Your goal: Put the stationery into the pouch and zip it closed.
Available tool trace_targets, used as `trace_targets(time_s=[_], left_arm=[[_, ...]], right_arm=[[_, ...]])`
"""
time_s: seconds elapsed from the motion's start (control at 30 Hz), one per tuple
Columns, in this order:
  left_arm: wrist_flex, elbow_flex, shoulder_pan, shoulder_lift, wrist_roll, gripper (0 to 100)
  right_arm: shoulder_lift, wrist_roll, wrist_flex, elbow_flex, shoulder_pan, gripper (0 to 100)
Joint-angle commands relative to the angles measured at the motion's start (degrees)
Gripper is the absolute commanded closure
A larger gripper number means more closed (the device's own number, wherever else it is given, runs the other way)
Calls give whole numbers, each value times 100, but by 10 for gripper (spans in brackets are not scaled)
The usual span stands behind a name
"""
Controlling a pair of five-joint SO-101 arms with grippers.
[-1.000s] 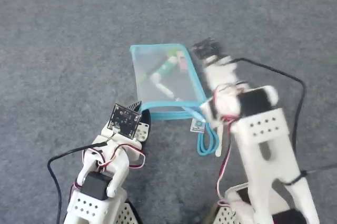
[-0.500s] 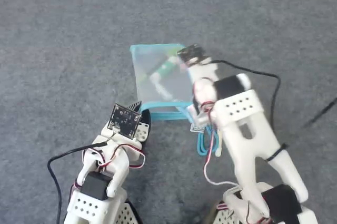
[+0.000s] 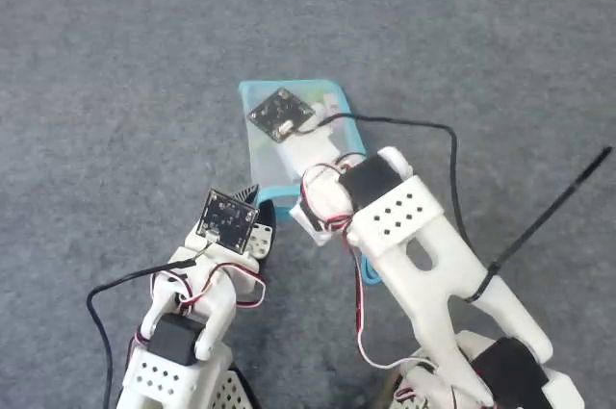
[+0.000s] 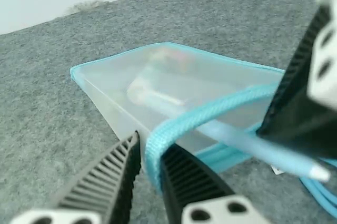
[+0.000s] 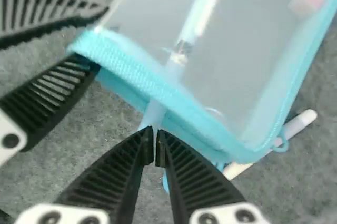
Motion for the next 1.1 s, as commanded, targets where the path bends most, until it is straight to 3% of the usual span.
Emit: trace_targets(time_s=[0.0, 0.13, 0.43, 0.67, 0.77, 1.07], left_arm=[[-35, -31, 44, 18, -9, 988], [-44, -31, 44, 18, -9, 988], [-44, -31, 44, 18, -9, 988], [-44, -31, 44, 18, -9, 988], [-44, -31, 44, 18, -9, 988], [-88, -31, 97, 9, -255, 988]], right_arm=[[-40, -26, 532, -510, 259, 990], [-31, -35, 585, -501, 391, 989], [-66, -9, 673, -440, -136, 988], [66, -35, 585, -387, 1051, 989], [347, -35, 567, -387, 1218, 989], [1349, -18, 84, -422, 31, 991]])
